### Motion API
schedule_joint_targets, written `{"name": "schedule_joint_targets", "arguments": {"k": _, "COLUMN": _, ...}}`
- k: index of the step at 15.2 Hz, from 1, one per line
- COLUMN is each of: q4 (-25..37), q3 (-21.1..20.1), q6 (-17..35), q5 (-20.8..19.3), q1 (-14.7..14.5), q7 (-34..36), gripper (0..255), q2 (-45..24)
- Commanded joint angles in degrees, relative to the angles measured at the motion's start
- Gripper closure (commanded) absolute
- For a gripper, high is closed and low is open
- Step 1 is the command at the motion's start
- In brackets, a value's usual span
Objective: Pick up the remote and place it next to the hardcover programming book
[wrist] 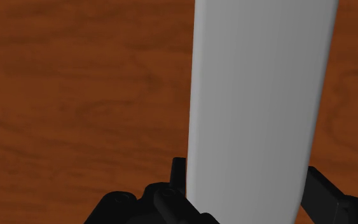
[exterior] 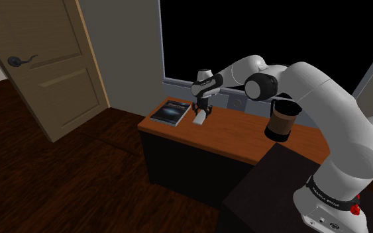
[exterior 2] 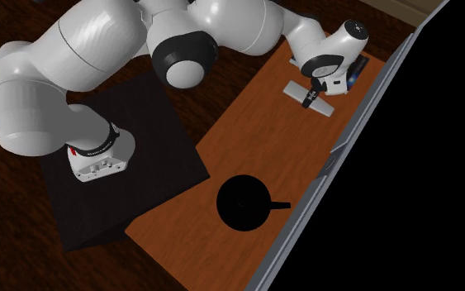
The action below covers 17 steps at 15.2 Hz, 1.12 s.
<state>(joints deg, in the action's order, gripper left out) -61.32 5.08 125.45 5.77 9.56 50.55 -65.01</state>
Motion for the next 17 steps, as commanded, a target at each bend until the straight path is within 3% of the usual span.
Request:
{"name": "schedule_joint_targets", "arguments": {"k": 1, "q4": 0.02, "q3": 0.0, "q6": 0.01, "q5": 0.0, "q1": 0.0, "q7": 0.0, "gripper": 255, "q2": 0.0}}
{"name": "schedule_joint_targets", "arguments": {"k": 2, "q4": 0.02, "q3": 0.0, "q6": 0.01, "q5": 0.0, "q1": 0.0, "q7": 0.0, "gripper": 255, "q2": 0.0}}
{"name": "schedule_joint_targets", "arguments": {"k": 3, "q4": 0.01, "q3": 0.0, "q6": 0.01, "q5": 0.0, "q1": 0.0, "q7": 0.0, "gripper": 0, "q2": 0.01}}
{"name": "schedule_joint_targets", "arguments": {"k": 17, "q4": -2.59, "q3": 0.27, "q6": -2.98, "q5": -0.2, "q1": -0.23, "q7": 0.01, "gripper": 0, "q2": 5.59}}
